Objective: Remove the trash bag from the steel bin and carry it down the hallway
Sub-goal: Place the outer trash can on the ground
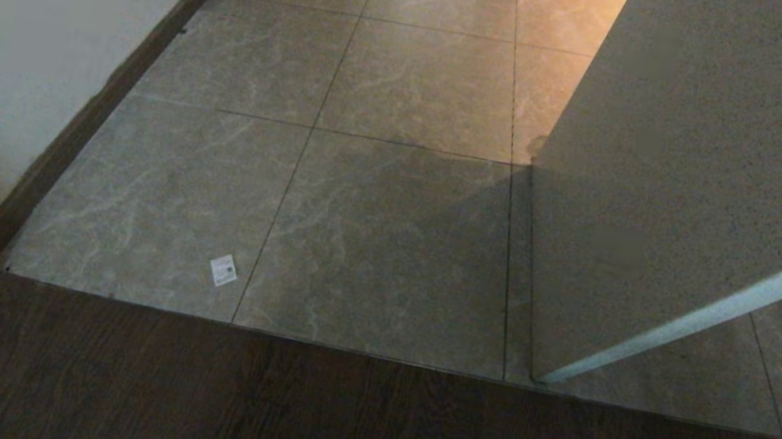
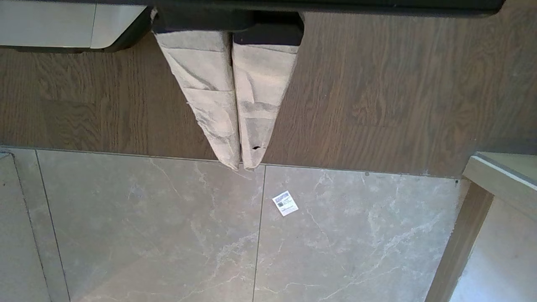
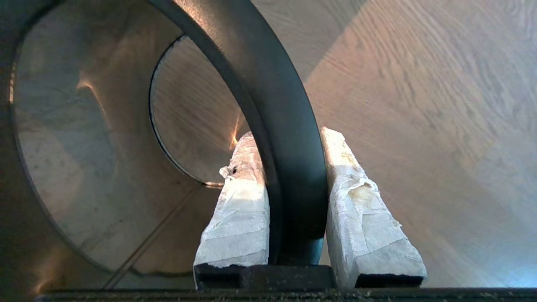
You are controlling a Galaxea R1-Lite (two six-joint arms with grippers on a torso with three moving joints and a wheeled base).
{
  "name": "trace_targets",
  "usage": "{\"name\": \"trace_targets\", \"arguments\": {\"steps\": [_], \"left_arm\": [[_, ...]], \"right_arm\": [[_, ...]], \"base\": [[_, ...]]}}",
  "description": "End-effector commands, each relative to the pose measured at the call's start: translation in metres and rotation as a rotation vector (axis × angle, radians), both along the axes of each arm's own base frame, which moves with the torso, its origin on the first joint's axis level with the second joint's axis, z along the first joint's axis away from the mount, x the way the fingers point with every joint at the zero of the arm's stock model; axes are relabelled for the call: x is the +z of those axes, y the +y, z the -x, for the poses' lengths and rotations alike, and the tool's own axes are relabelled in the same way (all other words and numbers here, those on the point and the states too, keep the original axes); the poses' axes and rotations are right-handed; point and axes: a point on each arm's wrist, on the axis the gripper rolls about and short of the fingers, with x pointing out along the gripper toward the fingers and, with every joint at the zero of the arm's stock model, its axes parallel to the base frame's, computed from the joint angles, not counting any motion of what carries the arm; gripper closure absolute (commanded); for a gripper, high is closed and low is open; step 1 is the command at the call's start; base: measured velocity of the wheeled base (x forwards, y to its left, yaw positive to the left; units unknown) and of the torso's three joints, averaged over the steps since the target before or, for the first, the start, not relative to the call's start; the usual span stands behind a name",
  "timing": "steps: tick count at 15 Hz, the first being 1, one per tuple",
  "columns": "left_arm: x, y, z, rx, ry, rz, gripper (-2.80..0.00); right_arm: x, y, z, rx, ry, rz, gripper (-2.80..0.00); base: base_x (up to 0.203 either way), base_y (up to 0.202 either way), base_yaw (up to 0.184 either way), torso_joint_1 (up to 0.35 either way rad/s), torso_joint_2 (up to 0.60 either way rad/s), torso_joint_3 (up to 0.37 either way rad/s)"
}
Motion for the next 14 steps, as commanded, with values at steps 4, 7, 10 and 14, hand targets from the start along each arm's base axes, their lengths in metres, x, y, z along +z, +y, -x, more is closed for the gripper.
{"name": "trace_targets", "arguments": {"steps": [4, 7, 10, 14], "left_arm": [[0.0, 0.0, 0.0, 0.001, 0.0, 0.0, 0.0], [0.0, 0.0, 0.0, 0.001, 0.0, -0.001, 0.0], [0.0, 0.0, 0.0, 0.001, 0.0, 0.0, 0.0], [0.0, 0.0, 0.0, 0.001, 0.0, -0.001, 0.0]], "right_arm": [[0.0, -0.002, -0.003, 0.017, -0.005, 0.022, -2.8], [-0.001, -0.003, -0.004, 0.018, 0.006, 0.056, -2.8], [0.015, 0.013, -0.001, 0.011, 0.025, 0.018, -2.8], [0.056, 0.072, 0.011, 0.025, 0.088, -0.029, 0.0]], "base": [[0.0, 0.0, 0.0, 0.0, 0.0, 0.0], [0.0, 0.0, 0.0, 0.0, 0.0, 0.0], [0.0, 0.0, 0.0, 0.0, 0.0, 0.0], [0.0, 0.0, 0.0, 0.0, 0.0, 0.0]]}}
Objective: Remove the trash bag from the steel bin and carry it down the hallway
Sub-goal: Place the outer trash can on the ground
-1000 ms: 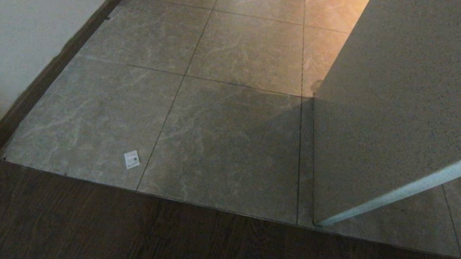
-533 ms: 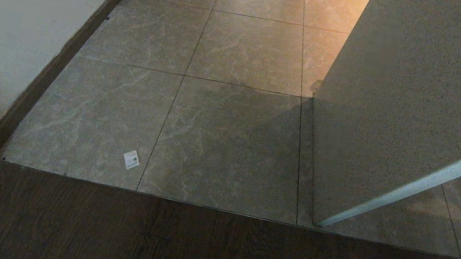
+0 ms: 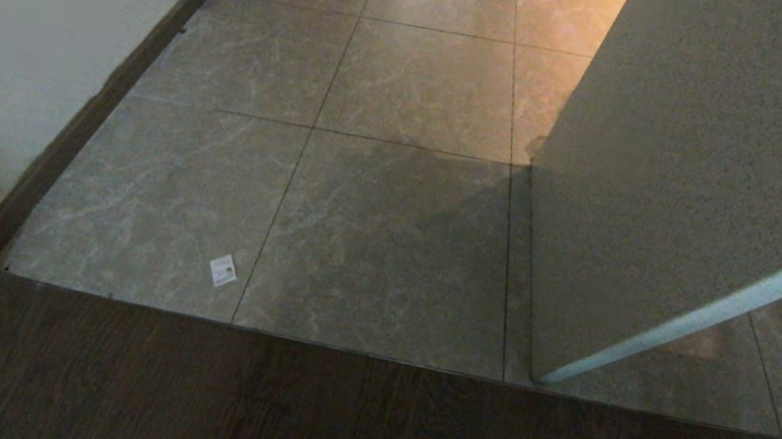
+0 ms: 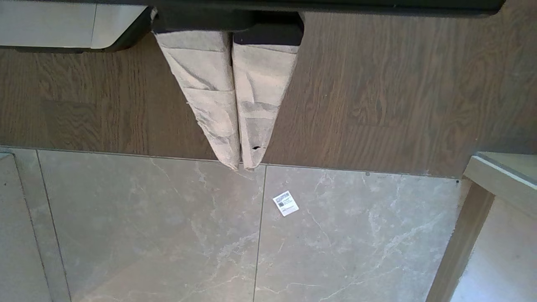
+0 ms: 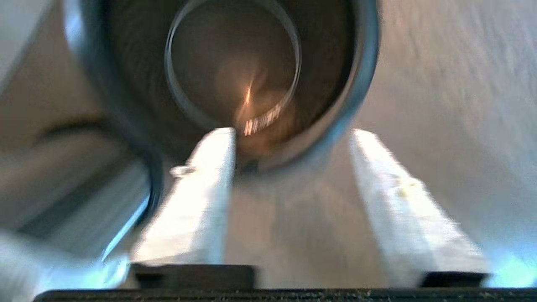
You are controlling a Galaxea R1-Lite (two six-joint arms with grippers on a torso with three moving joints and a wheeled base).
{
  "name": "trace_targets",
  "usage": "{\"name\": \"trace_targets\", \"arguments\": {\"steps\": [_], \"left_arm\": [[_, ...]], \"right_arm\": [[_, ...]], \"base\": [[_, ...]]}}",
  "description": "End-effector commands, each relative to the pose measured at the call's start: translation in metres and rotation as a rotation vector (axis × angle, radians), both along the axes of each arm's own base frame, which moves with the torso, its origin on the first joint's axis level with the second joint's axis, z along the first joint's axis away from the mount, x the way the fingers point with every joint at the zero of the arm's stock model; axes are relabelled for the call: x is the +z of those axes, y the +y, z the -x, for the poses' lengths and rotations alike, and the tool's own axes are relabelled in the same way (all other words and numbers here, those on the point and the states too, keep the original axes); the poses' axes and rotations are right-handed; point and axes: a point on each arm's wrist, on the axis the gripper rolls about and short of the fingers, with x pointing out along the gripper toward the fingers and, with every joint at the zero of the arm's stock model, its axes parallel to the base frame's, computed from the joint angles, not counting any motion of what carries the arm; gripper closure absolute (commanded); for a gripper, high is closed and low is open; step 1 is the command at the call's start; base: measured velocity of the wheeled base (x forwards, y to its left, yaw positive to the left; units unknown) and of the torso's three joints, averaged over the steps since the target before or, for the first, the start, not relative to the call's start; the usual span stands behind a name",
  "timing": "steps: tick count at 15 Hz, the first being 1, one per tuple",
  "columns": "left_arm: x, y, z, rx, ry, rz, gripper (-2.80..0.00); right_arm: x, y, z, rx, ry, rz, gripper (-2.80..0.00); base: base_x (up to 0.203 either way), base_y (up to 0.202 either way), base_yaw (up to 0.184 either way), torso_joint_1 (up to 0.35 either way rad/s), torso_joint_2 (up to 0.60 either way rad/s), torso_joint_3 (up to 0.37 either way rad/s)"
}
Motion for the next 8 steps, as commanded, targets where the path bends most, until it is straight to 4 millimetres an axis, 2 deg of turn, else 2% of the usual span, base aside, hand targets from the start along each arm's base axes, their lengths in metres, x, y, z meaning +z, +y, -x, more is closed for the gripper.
{"name": "trace_targets", "arguments": {"steps": [1, 3, 5, 8], "left_arm": [[0.0, 0.0, 0.0, 0.0, 0.0, 0.001, 0.0], [0.0, 0.0, 0.0, 0.0, 0.0, 0.001, 0.0], [0.0, 0.0, 0.0, 0.0, 0.0, 0.001, 0.0], [0.0, 0.0, 0.0, 0.0, 0.0, 0.0, 0.0]], "right_arm": [[0.051, 0.046, 0.002, 0.032, 0.033, 0.024, 0.0], [0.076, 0.096, -0.003, 0.104, 0.077, 0.035, 0.0], [0.098, 0.139, -0.019, 0.21, 0.117, 0.078, 0.0], [0.119, 0.188, -0.082, 0.451, 0.091, 0.105, 0.0]], "base": [[0.0, 0.0, 0.0, 0.0, 0.0, 0.0], [0.0, 0.0, 0.0, 0.0, 0.0, 0.0], [0.0, 0.0, 0.0, 0.0, 0.0, 0.0], [0.0, 0.0, 0.0, 0.0, 0.0, 0.0]]}}
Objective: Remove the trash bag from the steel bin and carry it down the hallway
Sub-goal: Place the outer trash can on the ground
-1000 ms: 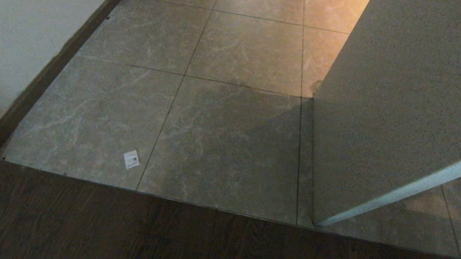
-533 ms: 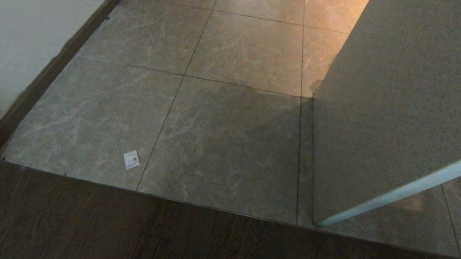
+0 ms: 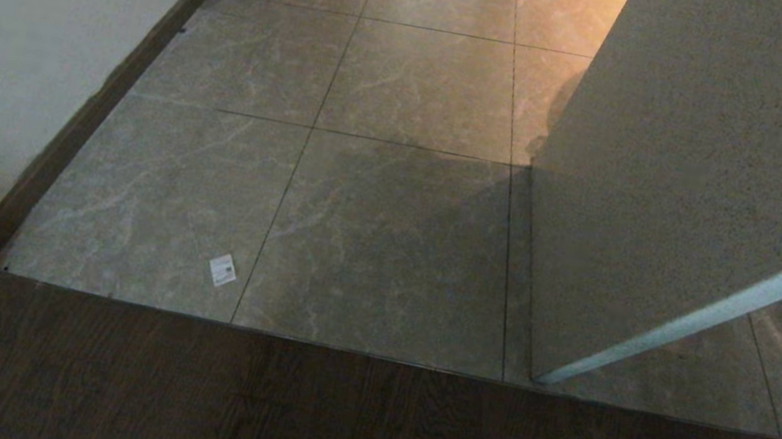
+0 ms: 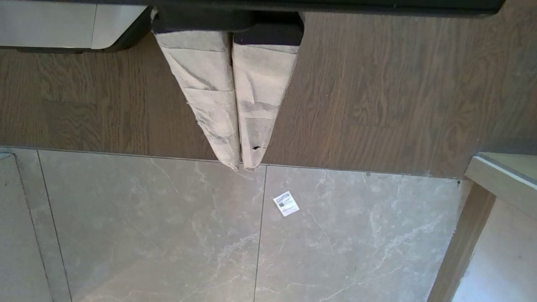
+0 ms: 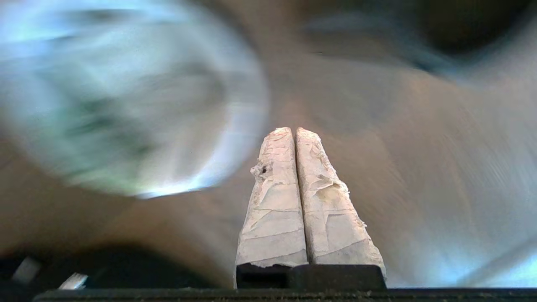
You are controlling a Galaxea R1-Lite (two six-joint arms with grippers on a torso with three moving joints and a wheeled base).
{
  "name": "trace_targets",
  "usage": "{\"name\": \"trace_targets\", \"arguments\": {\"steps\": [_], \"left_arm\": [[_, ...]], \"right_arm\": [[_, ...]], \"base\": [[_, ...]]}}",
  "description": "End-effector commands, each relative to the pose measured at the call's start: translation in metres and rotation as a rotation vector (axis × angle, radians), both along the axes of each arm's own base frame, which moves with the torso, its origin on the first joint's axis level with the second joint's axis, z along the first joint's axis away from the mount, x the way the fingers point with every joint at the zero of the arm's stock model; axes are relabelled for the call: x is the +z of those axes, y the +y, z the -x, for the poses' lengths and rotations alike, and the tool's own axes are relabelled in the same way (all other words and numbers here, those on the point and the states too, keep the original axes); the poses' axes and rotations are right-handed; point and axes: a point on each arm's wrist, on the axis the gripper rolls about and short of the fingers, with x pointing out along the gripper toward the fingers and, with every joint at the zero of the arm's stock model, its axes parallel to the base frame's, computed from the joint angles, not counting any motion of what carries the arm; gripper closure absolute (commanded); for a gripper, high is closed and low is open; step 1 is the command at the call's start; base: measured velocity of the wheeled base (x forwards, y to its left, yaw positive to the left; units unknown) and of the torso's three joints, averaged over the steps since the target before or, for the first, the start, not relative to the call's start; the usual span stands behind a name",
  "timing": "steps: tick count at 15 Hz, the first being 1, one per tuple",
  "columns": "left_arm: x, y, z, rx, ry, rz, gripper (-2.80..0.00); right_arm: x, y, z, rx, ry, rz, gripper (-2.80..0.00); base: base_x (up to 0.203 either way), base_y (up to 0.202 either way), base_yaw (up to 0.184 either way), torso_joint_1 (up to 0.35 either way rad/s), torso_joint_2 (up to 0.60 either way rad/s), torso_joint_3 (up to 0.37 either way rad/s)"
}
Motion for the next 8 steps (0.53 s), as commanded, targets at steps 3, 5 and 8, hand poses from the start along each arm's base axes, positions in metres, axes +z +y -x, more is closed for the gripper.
{"name": "trace_targets", "arguments": {"steps": [3, 5, 8], "left_arm": [[0.0, 0.0, 0.0, 0.0, 0.0, -0.001, 0.0], [0.0, 0.0, 0.0, 0.0, 0.0, -0.001, 0.0], [0.0, 0.0, 0.0, 0.0, 0.0, 0.0, 0.0]], "right_arm": [[0.04, 0.06, -0.086, 0.264, -0.075, 0.033, 0.0], [0.036, 0.066, -0.108, 0.309, -0.091, 0.007, -2.8], [0.018, 0.051, -0.125, 0.323, -0.082, -0.021, -2.8]], "base": [[0.0, 0.0, 0.0, 0.0, 0.0, 0.0], [0.0, 0.0, 0.0, 0.0, 0.0, 0.0], [0.0, 0.0, 0.0, 0.0, 0.0, 0.0]]}}
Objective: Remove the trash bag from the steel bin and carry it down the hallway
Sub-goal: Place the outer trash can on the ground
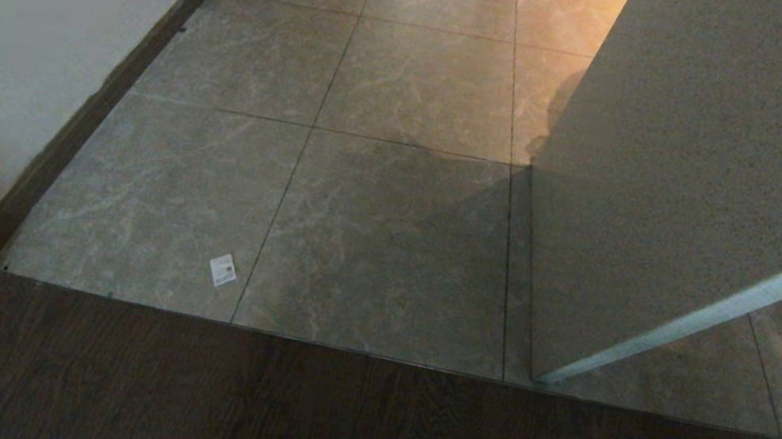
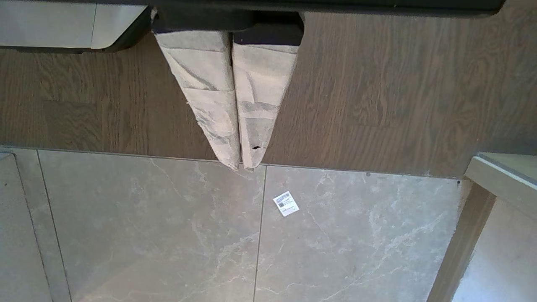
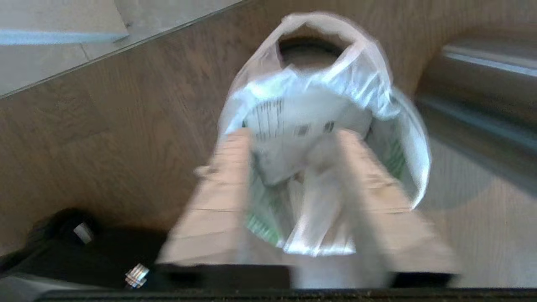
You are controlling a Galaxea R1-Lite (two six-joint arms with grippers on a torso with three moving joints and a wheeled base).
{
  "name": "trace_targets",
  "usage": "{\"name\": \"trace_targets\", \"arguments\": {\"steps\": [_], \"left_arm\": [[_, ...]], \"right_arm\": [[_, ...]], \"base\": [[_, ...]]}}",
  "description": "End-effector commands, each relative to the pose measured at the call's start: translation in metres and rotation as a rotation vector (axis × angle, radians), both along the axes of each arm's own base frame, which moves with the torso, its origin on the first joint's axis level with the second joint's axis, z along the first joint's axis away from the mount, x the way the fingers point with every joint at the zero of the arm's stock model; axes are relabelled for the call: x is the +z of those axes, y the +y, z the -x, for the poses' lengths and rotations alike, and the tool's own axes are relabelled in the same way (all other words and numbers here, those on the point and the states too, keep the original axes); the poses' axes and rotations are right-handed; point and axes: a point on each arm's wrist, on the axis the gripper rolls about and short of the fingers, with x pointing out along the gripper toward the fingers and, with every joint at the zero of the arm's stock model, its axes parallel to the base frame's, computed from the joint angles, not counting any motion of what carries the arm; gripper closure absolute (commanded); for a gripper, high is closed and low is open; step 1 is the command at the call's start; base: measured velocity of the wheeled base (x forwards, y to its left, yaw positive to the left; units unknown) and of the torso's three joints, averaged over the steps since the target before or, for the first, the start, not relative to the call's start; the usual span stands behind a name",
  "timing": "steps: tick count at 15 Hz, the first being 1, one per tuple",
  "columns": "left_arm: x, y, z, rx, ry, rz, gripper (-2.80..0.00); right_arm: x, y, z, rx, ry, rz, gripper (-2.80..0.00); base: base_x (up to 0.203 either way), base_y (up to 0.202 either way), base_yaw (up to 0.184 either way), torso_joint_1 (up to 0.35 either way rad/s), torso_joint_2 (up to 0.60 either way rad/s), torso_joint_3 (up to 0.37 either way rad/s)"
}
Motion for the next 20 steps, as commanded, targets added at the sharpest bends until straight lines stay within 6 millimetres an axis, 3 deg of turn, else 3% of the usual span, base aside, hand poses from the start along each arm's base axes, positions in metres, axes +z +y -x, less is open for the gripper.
{"name": "trace_targets", "arguments": {"steps": [1, 5, 8, 11, 13, 14, 20], "left_arm": [[0.0, 0.0, 0.0, 0.0, 0.0, 0.0, 0.0], [0.0, 0.0, 0.0, 0.0, 0.0, 0.0, 0.0], [0.0, 0.0, 0.0, 0.0, 0.0, -0.001, 0.0], [0.0, 0.0, 0.0, 0.0, -0.002, 0.0, 0.0], [0.0, 0.0, 0.0, 0.0, 0.0, 0.0, 0.0], [0.0, 0.0, 0.0, 0.0, 0.0, -0.001, 0.0], [0.0, 0.0, 0.0, 0.0, 0.0, 0.0, 0.0]], "right_arm": [[-0.02, -0.013, -0.015, 0.021, 0.013, -0.027, -2.8], [-0.05, -0.038, -0.038, -0.043, -0.038, -0.023, -2.8], [-0.068, -0.041, -0.051, -0.182, -0.038, -0.106, -2.8], [-0.086, -0.044, -0.066, -0.208, -0.07, -0.088, -2.8], [-0.08, -0.052, -0.075, -0.215, -0.154, 0.012, -2.8], [-0.088, -0.048, -0.078, -0.221, -0.14, 0.006, -2.8], [-0.11, -0.037, -0.07, -0.298, -0.023, -0.023, -2.8]], "base": [[0.0, 0.0, 0.0, 0.0, 0.0, 0.0], [0.0, 0.0, 0.0, 0.0, 0.0, 0.0], [0.0, 0.0, 0.0, 0.0, 0.0, 0.0], [0.0, 0.0, 0.0, 0.0, 0.0, 0.0], [0.0, 0.0, 0.0, 0.0, 0.0, 0.0], [0.0, 0.0, 0.0, 0.0, 0.0, 0.0], [0.0, 0.0, 0.0, 0.0, 0.0, 0.0]]}}
